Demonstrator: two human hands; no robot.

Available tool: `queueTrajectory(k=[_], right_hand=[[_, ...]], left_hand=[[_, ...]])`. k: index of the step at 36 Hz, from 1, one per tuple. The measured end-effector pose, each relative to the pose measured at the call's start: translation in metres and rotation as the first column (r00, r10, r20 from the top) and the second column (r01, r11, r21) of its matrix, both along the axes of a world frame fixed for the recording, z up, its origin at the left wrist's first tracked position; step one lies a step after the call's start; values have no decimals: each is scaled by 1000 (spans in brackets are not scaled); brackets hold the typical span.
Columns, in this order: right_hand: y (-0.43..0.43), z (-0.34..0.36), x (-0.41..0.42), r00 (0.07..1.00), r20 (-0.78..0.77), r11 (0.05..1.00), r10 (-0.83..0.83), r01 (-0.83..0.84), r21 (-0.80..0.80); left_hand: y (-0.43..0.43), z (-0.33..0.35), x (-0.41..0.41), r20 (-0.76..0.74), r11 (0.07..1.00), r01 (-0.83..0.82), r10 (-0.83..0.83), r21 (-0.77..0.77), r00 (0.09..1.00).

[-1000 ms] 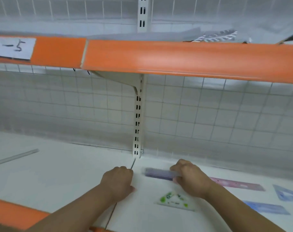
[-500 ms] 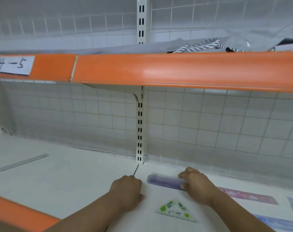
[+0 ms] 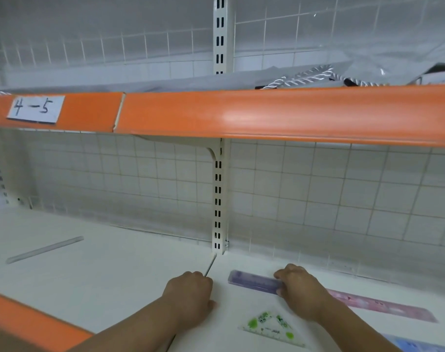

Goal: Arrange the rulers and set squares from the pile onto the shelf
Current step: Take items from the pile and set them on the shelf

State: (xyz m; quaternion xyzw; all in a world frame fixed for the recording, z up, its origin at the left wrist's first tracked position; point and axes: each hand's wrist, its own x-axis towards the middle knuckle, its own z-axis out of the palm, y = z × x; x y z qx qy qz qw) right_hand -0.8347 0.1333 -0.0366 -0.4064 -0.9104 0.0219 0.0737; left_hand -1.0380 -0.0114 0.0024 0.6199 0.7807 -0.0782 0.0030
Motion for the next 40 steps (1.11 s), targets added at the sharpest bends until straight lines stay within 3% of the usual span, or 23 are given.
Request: queueTrajectory(k=[14, 19, 28, 40], right_hand=[[-11, 20, -21, 999, 33, 999, -4, 3, 55], [-36, 29, -68, 992, -55, 990, 116, -112, 80], [-91, 43, -171, 946, -22, 944, 323, -320, 81], [-175, 48, -321, 933, -27, 933, 358, -357, 41]], left_hand=[[-16, 1, -15, 21, 997, -70, 69, 14, 997], [-36, 4, -39, 24, 994, -105, 104, 43, 994], [-92, 11, -113, 30, 968, -229, 227, 99, 973], [-189, 22, -256, 18, 954, -269, 269, 133, 963]])
